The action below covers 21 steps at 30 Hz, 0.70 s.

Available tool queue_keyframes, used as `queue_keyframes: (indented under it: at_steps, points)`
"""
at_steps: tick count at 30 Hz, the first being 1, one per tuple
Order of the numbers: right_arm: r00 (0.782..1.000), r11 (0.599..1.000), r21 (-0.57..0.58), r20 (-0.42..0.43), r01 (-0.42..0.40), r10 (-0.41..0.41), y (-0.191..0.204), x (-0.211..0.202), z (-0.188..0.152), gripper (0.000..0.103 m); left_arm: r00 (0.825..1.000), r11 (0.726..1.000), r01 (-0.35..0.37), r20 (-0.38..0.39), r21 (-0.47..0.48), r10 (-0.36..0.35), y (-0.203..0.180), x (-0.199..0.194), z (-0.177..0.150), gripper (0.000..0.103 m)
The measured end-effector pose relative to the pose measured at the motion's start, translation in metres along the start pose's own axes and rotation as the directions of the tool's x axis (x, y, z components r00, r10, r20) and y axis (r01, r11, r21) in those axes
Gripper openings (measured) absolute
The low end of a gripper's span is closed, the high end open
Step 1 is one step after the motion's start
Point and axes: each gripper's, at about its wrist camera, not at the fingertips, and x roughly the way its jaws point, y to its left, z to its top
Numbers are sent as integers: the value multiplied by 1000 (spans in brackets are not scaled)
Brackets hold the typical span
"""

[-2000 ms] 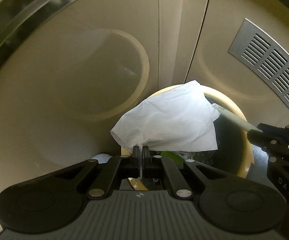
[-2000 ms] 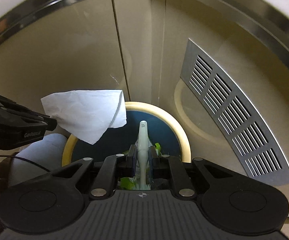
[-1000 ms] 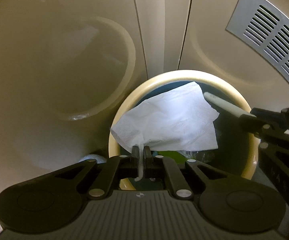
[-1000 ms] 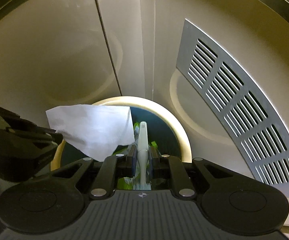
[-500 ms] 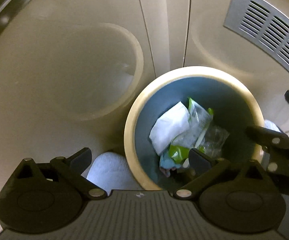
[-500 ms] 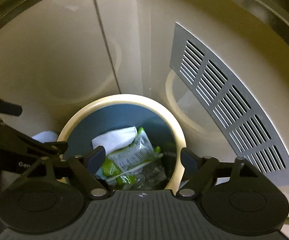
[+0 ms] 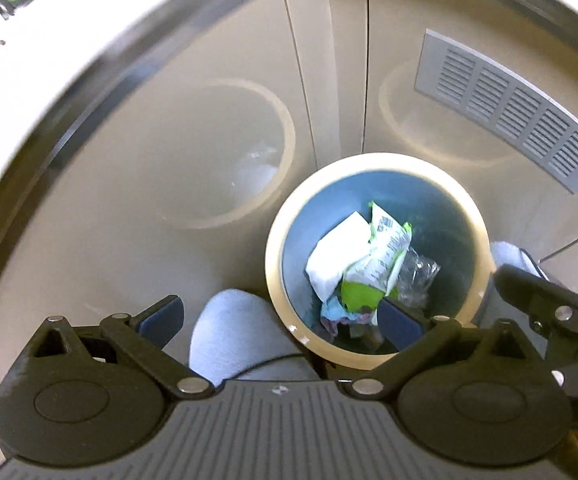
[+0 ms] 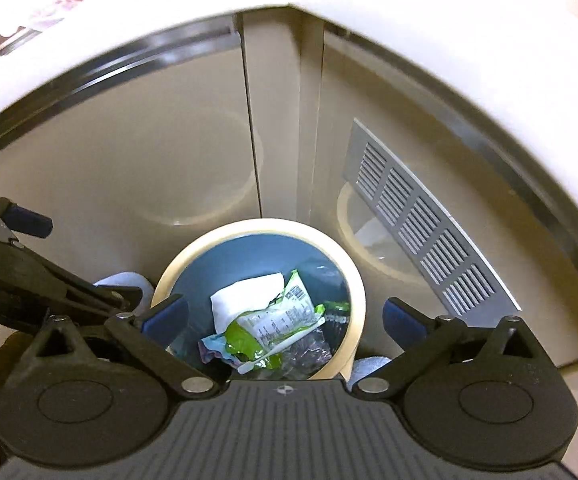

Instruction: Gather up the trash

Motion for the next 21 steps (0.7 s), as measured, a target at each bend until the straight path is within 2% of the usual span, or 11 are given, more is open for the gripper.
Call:
queue_keyframes:
  at_steps: [5, 12, 21]
  points:
    - [998, 999, 30, 45, 33, -34, -1, -18, -12, 103, 998, 1000, 14, 61, -28, -12, 5, -24, -8, 103]
    - [992, 994, 73, 86, 83, -90, 2, -30, -18, 103, 985, 1000, -12, 172, -14, 14, 3, -44, -13, 103]
    - [988, 991, 72, 90, 116, -122, 5, -34, -21, 103, 978, 997, 44, 204, -56, -31, 13, -60, -16, 103]
